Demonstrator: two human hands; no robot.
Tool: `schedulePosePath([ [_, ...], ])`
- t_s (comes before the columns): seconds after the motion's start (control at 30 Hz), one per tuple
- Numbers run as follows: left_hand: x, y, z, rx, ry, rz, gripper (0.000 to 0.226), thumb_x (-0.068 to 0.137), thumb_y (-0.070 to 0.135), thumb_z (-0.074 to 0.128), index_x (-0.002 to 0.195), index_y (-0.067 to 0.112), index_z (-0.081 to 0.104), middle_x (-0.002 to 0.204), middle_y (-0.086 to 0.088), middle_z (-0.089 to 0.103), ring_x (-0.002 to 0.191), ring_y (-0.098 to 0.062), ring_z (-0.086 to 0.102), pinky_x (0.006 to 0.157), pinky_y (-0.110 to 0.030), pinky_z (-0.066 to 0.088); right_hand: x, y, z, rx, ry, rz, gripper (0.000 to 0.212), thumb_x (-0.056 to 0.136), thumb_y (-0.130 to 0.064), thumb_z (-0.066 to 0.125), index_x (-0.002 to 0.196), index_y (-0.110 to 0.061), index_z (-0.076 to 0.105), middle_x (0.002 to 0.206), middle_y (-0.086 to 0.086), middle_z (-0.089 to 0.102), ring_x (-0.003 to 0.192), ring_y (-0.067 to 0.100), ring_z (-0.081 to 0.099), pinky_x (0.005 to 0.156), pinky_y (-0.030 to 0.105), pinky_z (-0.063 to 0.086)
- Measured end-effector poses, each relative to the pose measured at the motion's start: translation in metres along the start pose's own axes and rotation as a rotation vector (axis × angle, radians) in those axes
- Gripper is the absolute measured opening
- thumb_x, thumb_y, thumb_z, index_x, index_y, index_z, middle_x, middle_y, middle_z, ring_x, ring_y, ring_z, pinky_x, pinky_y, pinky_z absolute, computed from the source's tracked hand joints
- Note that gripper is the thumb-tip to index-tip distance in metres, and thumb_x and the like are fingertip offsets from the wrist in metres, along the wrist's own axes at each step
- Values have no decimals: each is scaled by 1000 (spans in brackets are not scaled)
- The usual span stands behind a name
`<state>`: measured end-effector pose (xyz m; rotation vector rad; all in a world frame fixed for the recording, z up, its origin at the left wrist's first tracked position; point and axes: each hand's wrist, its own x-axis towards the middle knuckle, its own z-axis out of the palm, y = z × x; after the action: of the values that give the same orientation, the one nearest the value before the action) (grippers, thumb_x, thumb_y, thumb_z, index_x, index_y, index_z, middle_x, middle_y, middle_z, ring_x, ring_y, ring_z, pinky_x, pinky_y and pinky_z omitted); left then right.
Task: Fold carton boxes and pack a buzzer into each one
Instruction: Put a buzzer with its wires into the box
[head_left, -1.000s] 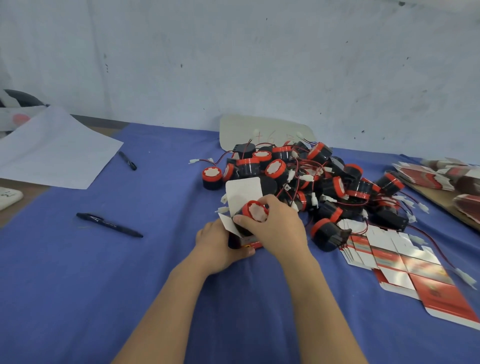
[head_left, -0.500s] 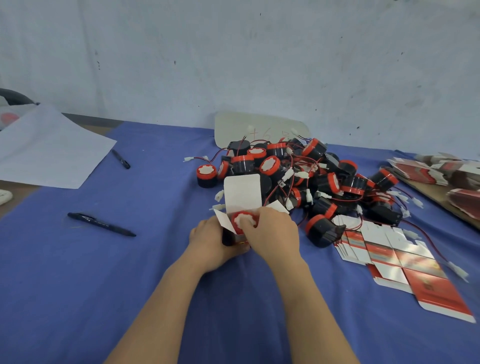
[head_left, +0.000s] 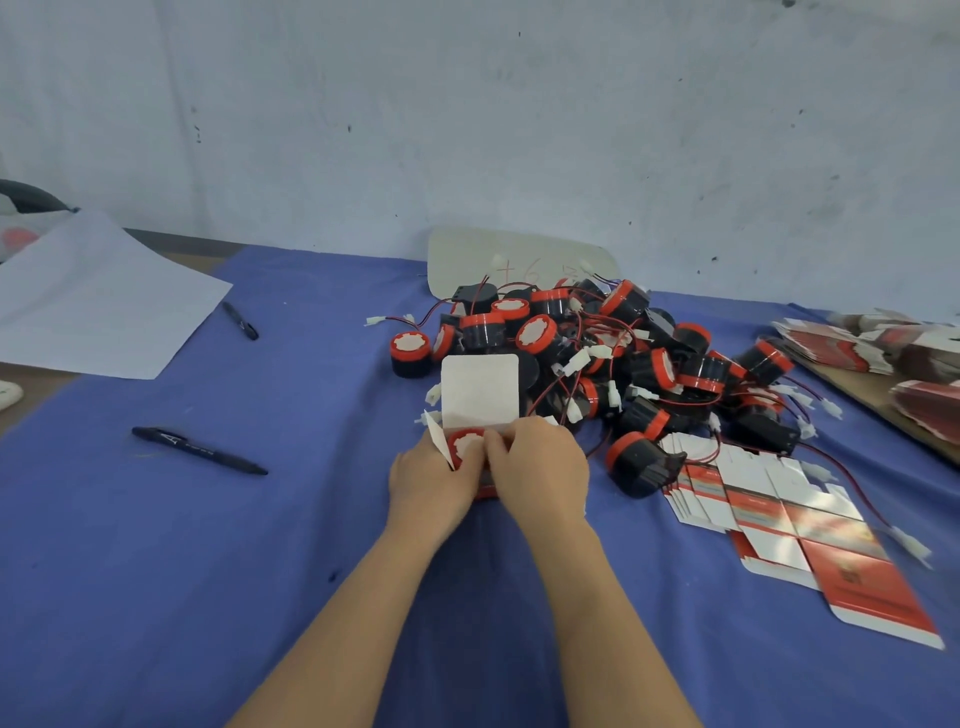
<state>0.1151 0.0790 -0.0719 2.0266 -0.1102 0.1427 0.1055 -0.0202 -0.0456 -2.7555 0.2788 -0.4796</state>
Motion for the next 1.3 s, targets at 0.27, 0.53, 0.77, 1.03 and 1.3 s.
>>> schedulePosePath([
  [0.27, 1, -1, -5, -49, -64, -41, 32, 93, 31, 55, 125, 24, 49, 118, -2, 63, 112, -25, 56, 104, -45, 41, 16, 34, -17, 1128, 246, 376, 49, 93, -21, 58, 139, -16, 41, 114, -7, 62, 100, 10, 55, 95, 33, 47],
  [0.53, 1, 1, -6, -36, -95, -52, 41, 93, 34, 56, 132, 24, 46, 122, -3, 61, 116, -25, 55, 103, -45, 43, 14, 31, -24, 923, 275, 67, 24, 93, -27, 59, 118, -26, 60, 80, -5, 64, 64, -1, 50, 65, 14, 42],
  [0.77, 1, 3, -8, -29, -78, -51, 35, 93, 33, 56, 125, 22, 52, 115, -4, 65, 109, -25, 59, 97, -45, 47, 2, 14, -33, 555, 4, -117, 14, 90, -29, 61, 88, -18, 69, 79, -2, 65, 72, 10, 57, 64, 24, 47],
  [1.03, 1, 4, -8, -26, -82, -40, 36, 93, 34, 57, 126, 20, 52, 116, -4, 65, 109, -25, 59, 97, -45, 47, 1, 20, -44, 471, -223, -125, 40, 99, -15, 40, 137, -24, 49, 94, 2, 70, 49, -5, 49, 50, 12, 41],
  [1.3, 1, 5, -8, -11, -80, -20, 34, 92, 29, 56, 125, 20, 54, 114, -4, 66, 106, -24, 61, 96, -44, 48, 3, 17, -51, 156, -223, -91, 37, 88, -2, 42, 106, -26, 64, 105, -5, 68, 105, 19, 56, 98, 42, 40],
])
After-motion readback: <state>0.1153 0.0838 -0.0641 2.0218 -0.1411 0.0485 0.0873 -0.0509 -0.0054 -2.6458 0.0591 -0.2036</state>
